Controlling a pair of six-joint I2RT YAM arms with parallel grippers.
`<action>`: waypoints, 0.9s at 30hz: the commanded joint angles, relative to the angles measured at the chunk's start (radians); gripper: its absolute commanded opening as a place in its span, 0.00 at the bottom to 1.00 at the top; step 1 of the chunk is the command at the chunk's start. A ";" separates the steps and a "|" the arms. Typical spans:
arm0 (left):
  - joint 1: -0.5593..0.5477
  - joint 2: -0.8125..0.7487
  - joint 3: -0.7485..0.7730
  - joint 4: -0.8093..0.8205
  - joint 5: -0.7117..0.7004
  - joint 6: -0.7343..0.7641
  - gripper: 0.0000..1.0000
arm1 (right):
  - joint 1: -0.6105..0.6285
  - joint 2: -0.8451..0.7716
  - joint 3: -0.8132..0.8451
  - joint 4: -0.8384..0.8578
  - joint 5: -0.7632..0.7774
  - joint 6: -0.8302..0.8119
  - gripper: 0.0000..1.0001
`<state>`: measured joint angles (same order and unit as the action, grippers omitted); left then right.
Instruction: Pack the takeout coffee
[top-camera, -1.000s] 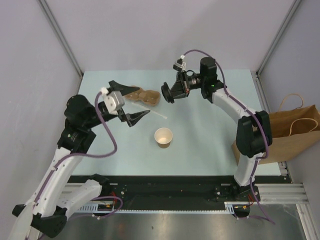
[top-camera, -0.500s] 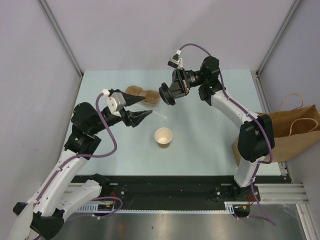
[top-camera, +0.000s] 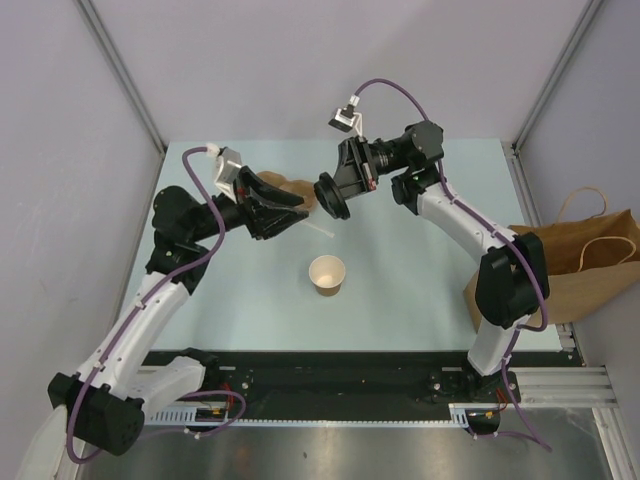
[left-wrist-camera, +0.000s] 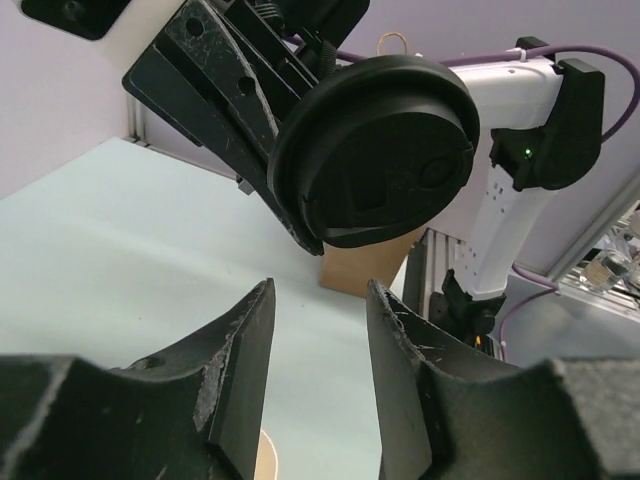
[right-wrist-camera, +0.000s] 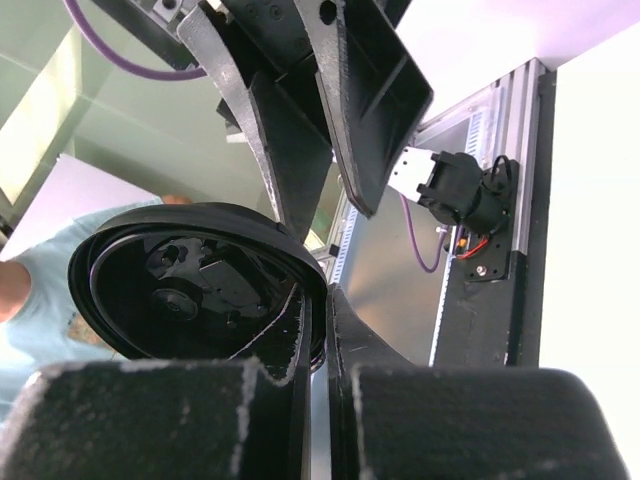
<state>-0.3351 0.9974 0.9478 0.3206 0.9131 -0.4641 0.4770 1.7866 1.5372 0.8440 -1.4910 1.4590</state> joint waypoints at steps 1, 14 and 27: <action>0.005 0.004 0.034 0.107 0.076 -0.073 0.46 | 0.018 -0.047 0.017 0.093 -0.107 0.027 0.00; -0.007 0.026 0.065 0.143 0.102 -0.139 0.39 | 0.066 -0.055 -0.008 0.148 -0.124 0.044 0.00; -0.044 0.029 0.092 0.074 0.046 -0.120 0.28 | 0.095 -0.046 -0.003 0.121 -0.117 0.014 0.00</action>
<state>-0.3683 1.0241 0.9985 0.3981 0.9855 -0.5835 0.5549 1.7802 1.5299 0.9401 -1.4982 1.4914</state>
